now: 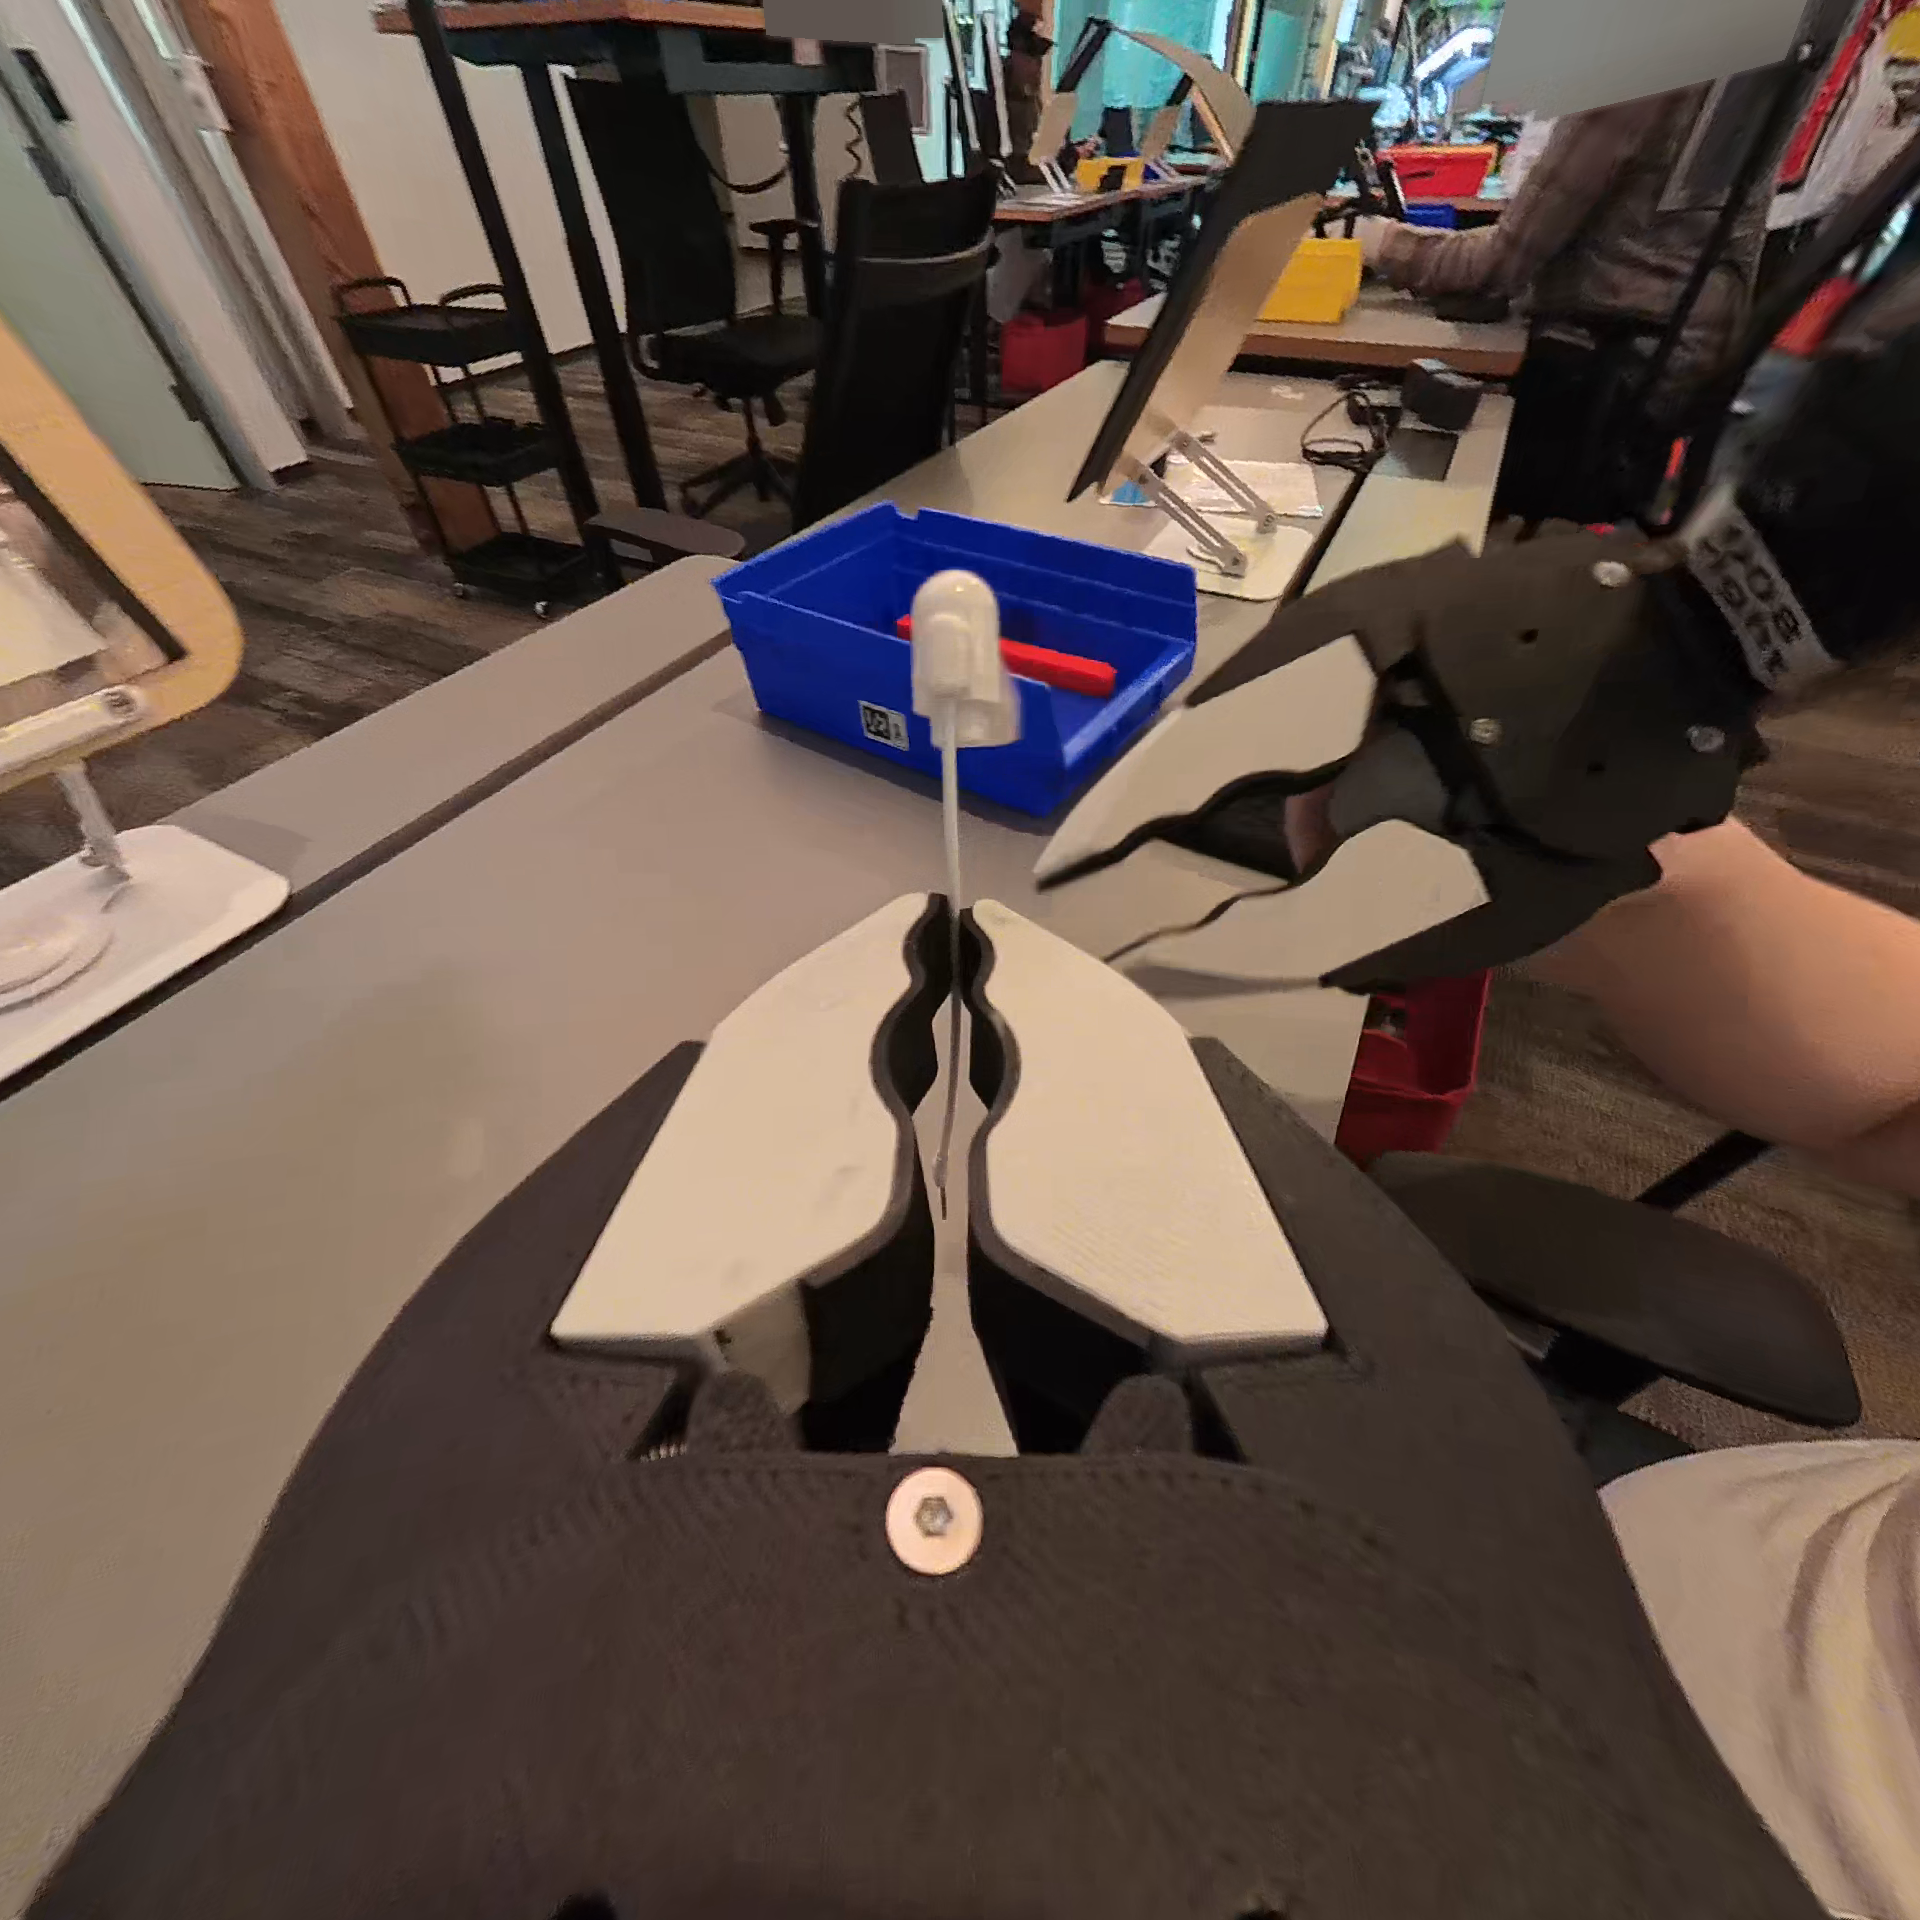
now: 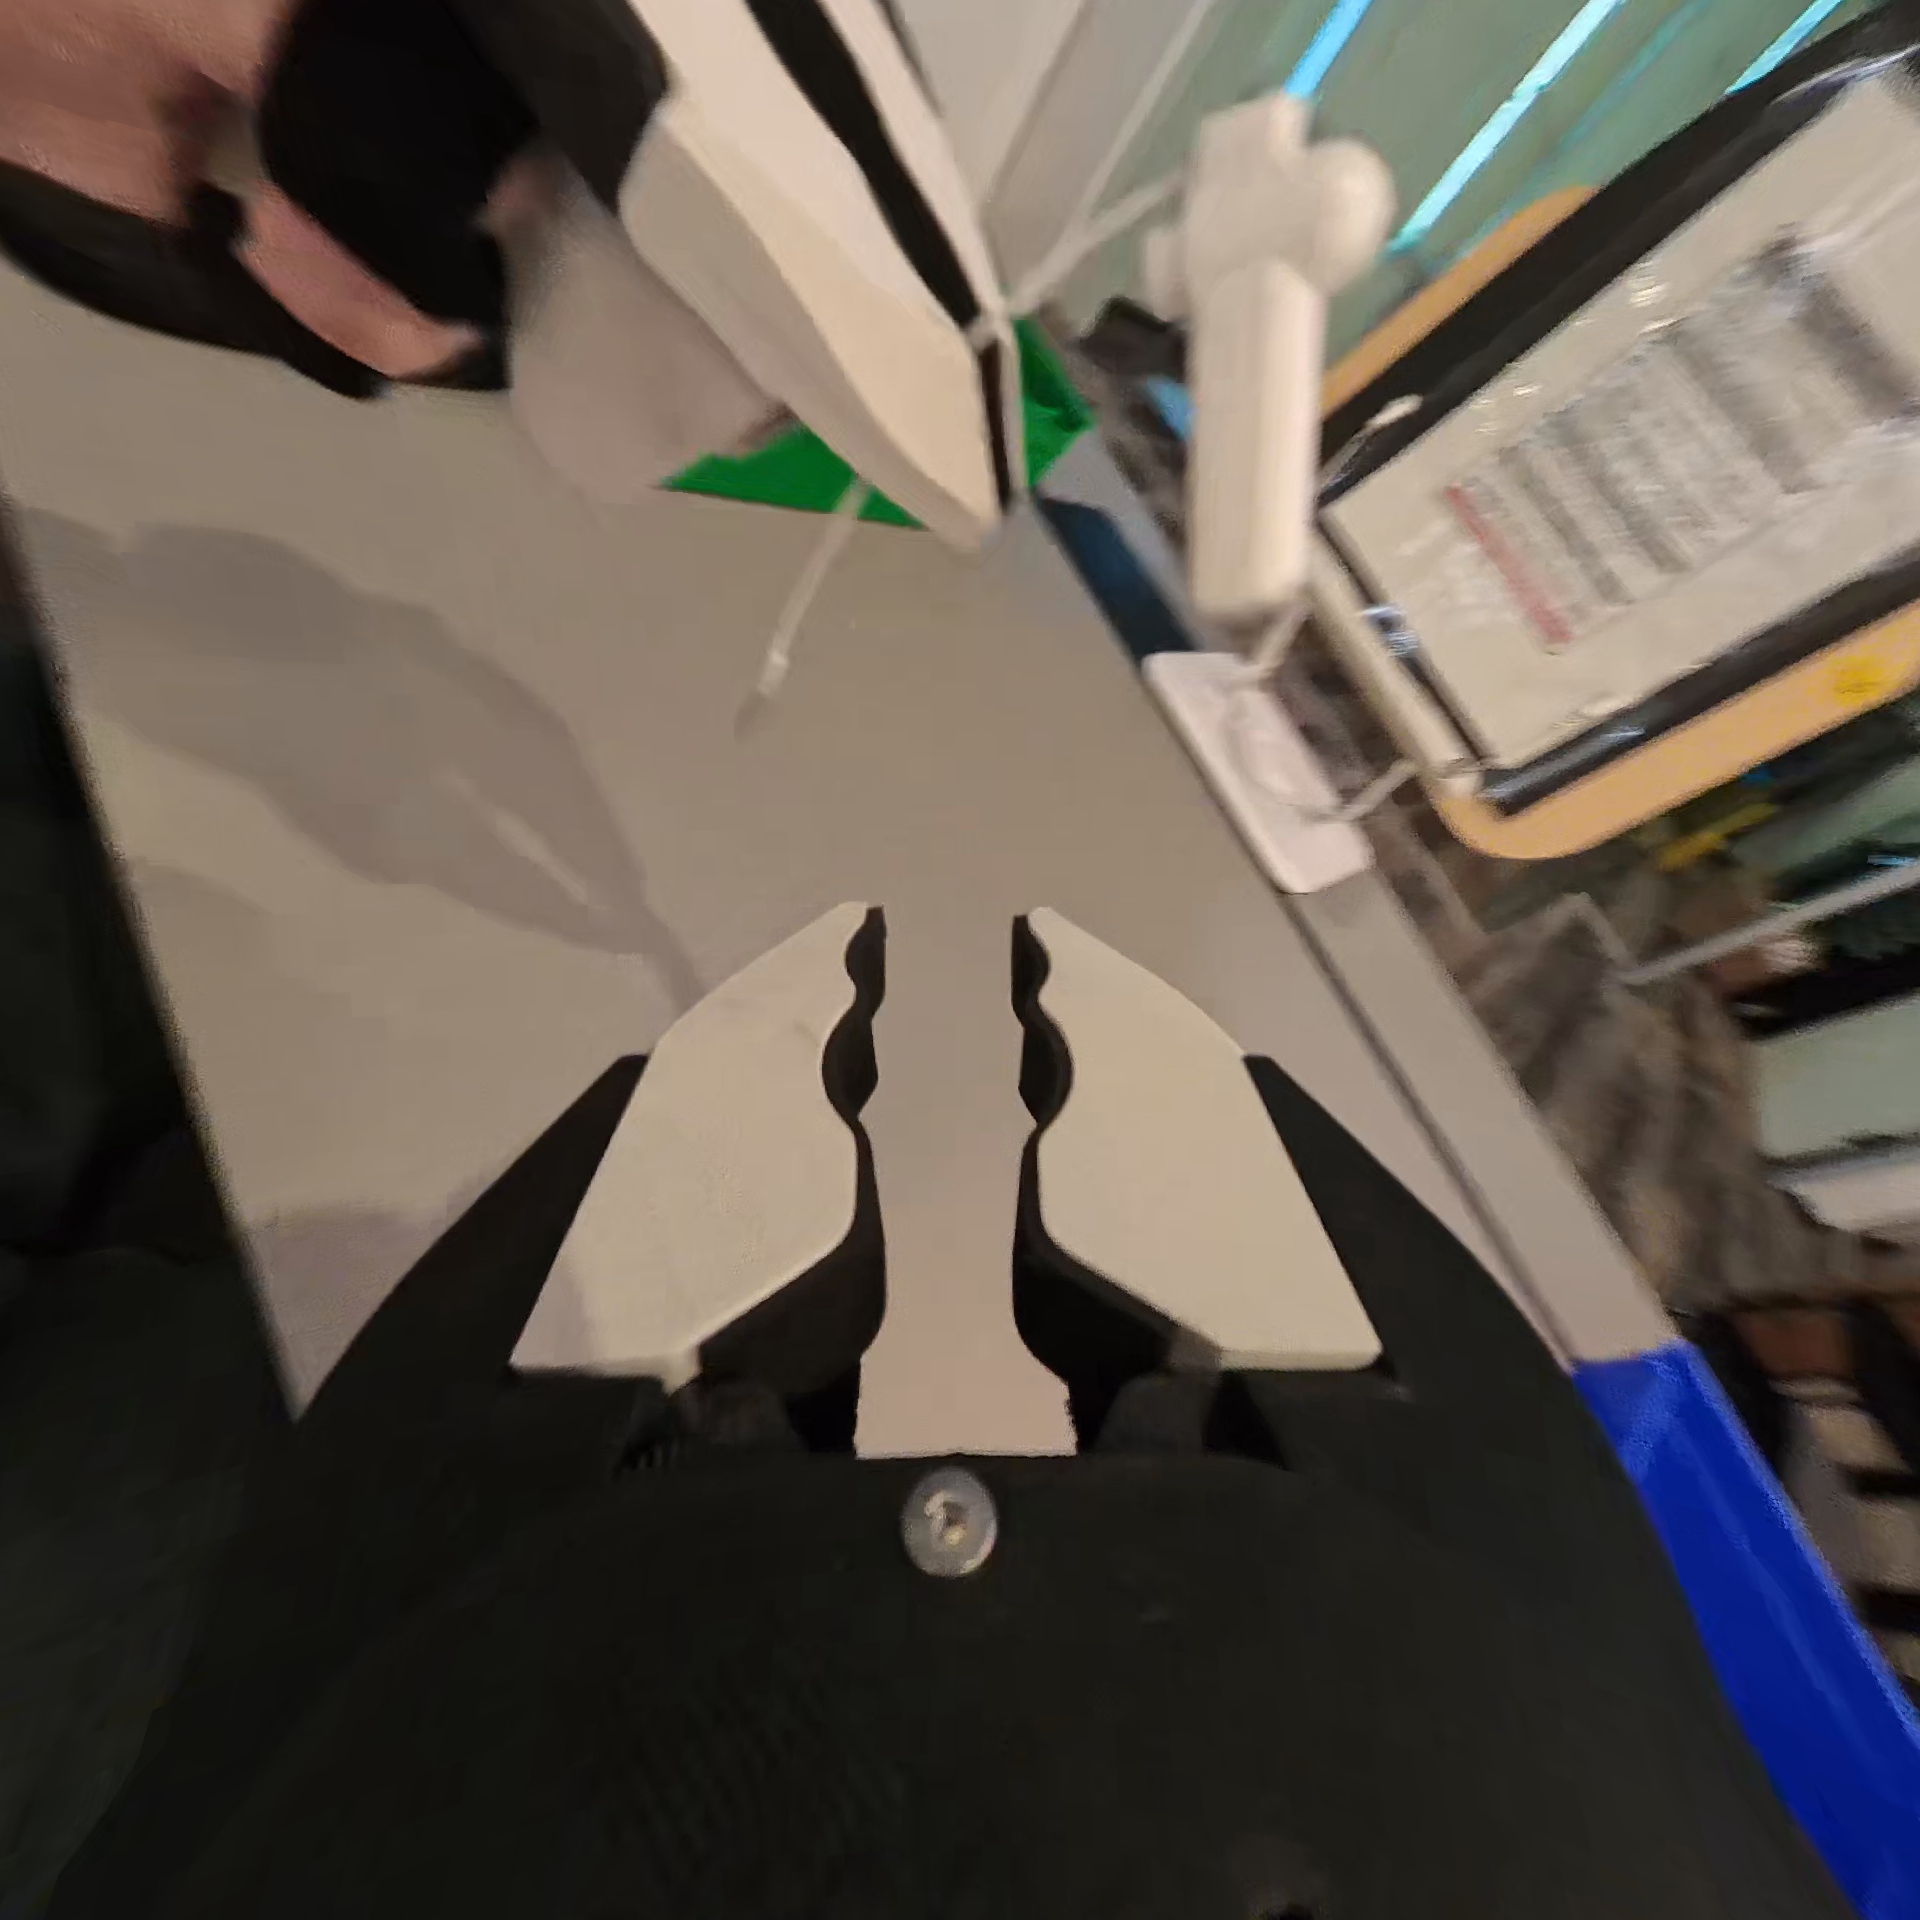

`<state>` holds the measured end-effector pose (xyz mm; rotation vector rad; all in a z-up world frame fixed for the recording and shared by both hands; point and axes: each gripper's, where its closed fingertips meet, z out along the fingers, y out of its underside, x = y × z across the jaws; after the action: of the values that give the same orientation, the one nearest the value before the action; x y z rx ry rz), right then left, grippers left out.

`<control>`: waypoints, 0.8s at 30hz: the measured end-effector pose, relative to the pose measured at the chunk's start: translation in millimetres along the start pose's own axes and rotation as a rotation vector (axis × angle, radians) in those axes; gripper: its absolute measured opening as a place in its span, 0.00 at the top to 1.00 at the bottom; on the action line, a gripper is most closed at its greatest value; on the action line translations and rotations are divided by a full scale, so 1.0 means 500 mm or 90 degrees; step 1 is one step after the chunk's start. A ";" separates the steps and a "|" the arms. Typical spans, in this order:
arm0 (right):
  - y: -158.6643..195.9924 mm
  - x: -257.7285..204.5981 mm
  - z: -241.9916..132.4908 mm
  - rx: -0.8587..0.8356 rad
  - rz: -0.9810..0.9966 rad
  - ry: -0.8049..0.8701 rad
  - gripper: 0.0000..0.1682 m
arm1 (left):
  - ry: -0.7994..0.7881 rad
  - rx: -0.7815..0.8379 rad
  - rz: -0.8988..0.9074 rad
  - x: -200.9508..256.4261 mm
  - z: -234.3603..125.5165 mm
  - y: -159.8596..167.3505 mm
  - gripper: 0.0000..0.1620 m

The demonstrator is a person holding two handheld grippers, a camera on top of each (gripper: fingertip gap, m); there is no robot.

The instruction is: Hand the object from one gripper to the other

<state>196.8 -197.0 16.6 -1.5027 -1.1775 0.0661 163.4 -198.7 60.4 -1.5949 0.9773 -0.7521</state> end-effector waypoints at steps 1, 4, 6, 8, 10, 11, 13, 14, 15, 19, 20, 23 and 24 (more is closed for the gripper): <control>-0.008 0.019 -0.011 0.019 -0.013 0.056 0.85 | -0.009 0.003 -0.009 -0.008 -0.013 -0.001 1.00; -0.064 0.066 -0.053 0.097 -0.092 0.227 0.83 | -0.026 0.015 -0.025 -0.018 -0.047 -0.003 1.00; -0.111 0.069 -0.068 0.145 -0.161 0.286 0.82 | -0.015 0.023 -0.026 -0.006 -0.061 -0.003 1.00; -0.152 0.054 -0.066 0.189 -0.185 0.279 0.81 | -0.001 0.032 -0.029 0.011 -0.072 -0.003 1.00; -0.187 0.033 -0.058 0.245 -0.190 0.233 0.79 | 0.019 0.030 -0.031 0.033 -0.080 0.002 1.00; -0.202 0.023 -0.057 0.275 -0.192 0.212 0.77 | 0.025 0.027 -0.030 0.042 -0.084 0.005 1.00; -0.223 0.010 -0.057 0.314 -0.197 0.182 0.77 | 0.038 0.022 -0.022 0.060 -0.091 0.009 1.00; -0.228 0.005 -0.054 0.317 -0.198 0.169 0.77 | 0.043 0.021 -0.020 0.068 -0.093 0.010 1.00; -0.228 -0.001 -0.051 0.311 -0.200 0.156 0.77 | 0.049 0.018 -0.017 0.076 -0.096 0.012 1.00; -0.225 -0.022 -0.040 0.300 -0.200 0.114 0.83 | 0.091 0.014 0.004 0.110 -0.101 0.014 1.00; -0.220 -0.027 -0.038 0.297 -0.194 0.096 0.92 | 0.104 0.018 0.008 0.118 -0.102 0.012 1.00; -0.198 -0.020 -0.030 0.279 -0.072 0.032 0.92 | 0.084 0.061 0.000 0.112 -0.113 -0.004 0.81; -0.188 -0.010 -0.030 0.283 -0.004 0.012 0.91 | 0.071 0.076 -0.004 0.105 -0.121 -0.011 0.64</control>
<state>146.1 -227.3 91.3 -1.1046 -1.0676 0.2908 137.1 -272.2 78.9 -1.4656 0.9887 -0.8958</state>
